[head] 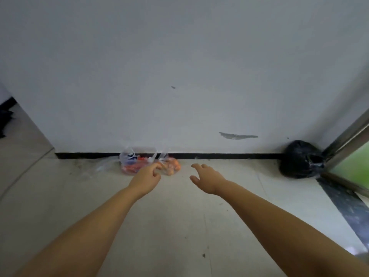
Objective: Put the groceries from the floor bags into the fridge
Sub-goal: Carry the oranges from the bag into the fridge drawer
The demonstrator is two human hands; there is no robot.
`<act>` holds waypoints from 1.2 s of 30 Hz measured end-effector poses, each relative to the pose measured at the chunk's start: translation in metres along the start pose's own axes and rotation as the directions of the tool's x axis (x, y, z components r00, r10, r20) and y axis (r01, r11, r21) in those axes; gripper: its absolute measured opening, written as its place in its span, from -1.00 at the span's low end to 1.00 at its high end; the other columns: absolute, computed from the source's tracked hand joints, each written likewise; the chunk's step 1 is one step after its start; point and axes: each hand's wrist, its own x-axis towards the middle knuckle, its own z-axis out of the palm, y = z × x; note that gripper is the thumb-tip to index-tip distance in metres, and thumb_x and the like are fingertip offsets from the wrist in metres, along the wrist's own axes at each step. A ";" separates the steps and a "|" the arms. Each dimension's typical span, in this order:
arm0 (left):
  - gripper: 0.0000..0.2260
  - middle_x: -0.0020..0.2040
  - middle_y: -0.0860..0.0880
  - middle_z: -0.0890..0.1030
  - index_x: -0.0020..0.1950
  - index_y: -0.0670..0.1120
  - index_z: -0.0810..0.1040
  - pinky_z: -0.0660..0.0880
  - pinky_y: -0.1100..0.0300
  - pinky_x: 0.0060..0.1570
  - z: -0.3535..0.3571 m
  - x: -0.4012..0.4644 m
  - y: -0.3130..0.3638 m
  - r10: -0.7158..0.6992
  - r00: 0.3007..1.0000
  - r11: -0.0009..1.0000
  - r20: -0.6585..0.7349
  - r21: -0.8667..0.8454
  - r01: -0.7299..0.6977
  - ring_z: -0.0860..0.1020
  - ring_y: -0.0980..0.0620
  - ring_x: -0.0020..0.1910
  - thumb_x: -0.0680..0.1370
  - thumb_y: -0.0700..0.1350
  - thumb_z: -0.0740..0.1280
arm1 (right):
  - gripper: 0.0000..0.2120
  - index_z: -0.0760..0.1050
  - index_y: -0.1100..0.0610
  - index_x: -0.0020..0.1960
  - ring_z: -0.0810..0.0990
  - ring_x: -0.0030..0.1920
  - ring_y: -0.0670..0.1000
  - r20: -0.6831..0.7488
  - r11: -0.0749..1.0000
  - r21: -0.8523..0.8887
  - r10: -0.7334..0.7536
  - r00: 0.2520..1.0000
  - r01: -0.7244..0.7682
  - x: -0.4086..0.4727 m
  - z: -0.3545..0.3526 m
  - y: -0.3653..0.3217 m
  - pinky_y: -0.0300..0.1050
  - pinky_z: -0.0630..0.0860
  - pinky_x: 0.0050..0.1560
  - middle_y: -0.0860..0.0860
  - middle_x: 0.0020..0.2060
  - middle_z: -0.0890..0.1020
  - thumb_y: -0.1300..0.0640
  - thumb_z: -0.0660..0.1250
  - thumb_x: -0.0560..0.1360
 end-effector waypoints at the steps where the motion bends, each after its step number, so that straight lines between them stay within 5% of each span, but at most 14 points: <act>1: -0.76 0.01 -0.14 0.63 0.15 -0.09 0.56 0.47 0.10 0.01 -0.004 0.017 -0.006 -0.007 1.000 1.000 0.006 0.002 0.007 0.57 -0.12 0.02 0.51 -0.24 0.25 | -0.52 0.16 0.04 0.46 0.40 0.31 0.21 0.024 1.000 -0.002 -0.006 1.000 0.006 0.020 -0.003 -0.003 0.16 0.39 0.27 0.17 0.35 0.37 -0.08 0.10 0.60; 7: -0.84 -0.19 -0.03 0.56 0.03 0.00 0.54 0.43 0.15 -0.08 -0.034 0.140 -0.053 -0.036 0.996 0.999 0.084 -0.008 0.036 0.58 -0.11 -0.06 0.52 -0.20 0.27 | -0.52 0.15 0.04 0.48 0.43 0.31 0.19 0.055 0.996 0.090 0.009 0.998 -0.014 0.149 -0.017 -0.024 0.12 0.39 0.28 0.16 0.36 0.38 -0.06 0.09 0.61; 10: -0.88 -0.11 -0.01 0.59 0.04 -0.03 0.56 0.49 0.11 0.04 -0.056 0.203 -0.073 0.004 0.991 1.000 0.134 -0.009 -0.003 0.58 -0.06 -0.03 0.55 -0.13 0.26 | -0.54 0.19 0.08 0.46 0.44 0.30 0.18 0.076 0.983 0.158 0.079 0.994 -0.090 0.207 -0.016 -0.034 0.09 0.38 0.30 0.18 0.33 0.43 -0.04 0.09 0.61; 17: -0.82 -0.01 -0.08 0.64 0.07 -0.04 0.57 0.48 0.14 -0.03 -0.061 0.325 -0.129 -0.084 0.961 0.994 0.263 0.085 0.064 0.57 -0.08 -0.05 0.53 -0.18 0.24 | -0.57 0.26 0.05 0.43 0.49 0.24 0.14 0.184 0.943 0.219 0.211 0.960 -0.249 0.309 0.000 -0.026 0.02 0.41 0.28 0.13 0.28 0.49 -0.07 0.07 0.61; 29: -0.77 -0.15 -0.01 0.56 0.21 -0.06 0.49 0.43 0.26 -0.24 0.111 0.502 -0.206 -0.176 0.887 0.972 0.426 -0.066 0.225 0.52 0.09 -0.24 0.59 -0.15 0.16 | -0.63 0.34 0.09 0.37 0.51 0.23 0.08 0.318 0.940 0.198 0.206 0.925 -0.278 0.552 0.116 0.080 -0.07 0.42 0.24 0.09 0.26 0.51 -0.01 0.06 0.62; 33: -0.77 -0.02 -0.03 0.59 0.22 -0.12 0.50 0.53 0.20 0.04 0.220 0.568 -0.278 -0.187 0.907 0.959 0.377 -0.131 0.252 0.58 0.04 -0.01 0.62 -0.14 0.16 | -0.62 0.31 0.11 0.41 0.46 0.29 0.08 0.327 0.949 0.202 0.169 0.930 -0.243 0.648 0.237 0.118 -0.09 0.37 0.29 0.10 0.34 0.45 0.07 0.08 0.62; 36: -0.68 0.24 -0.03 0.51 0.38 -0.05 0.37 0.43 0.44 0.02 0.289 0.625 -0.323 -0.115 0.952 0.966 0.283 -0.191 0.174 0.51 0.13 0.11 0.62 -0.15 0.17 | -0.50 0.11 0.05 0.52 0.39 0.38 0.07 0.266 0.955 0.226 0.129 0.955 -0.192 0.710 0.323 0.149 -0.06 0.37 0.33 0.05 0.47 0.26 0.09 0.13 0.61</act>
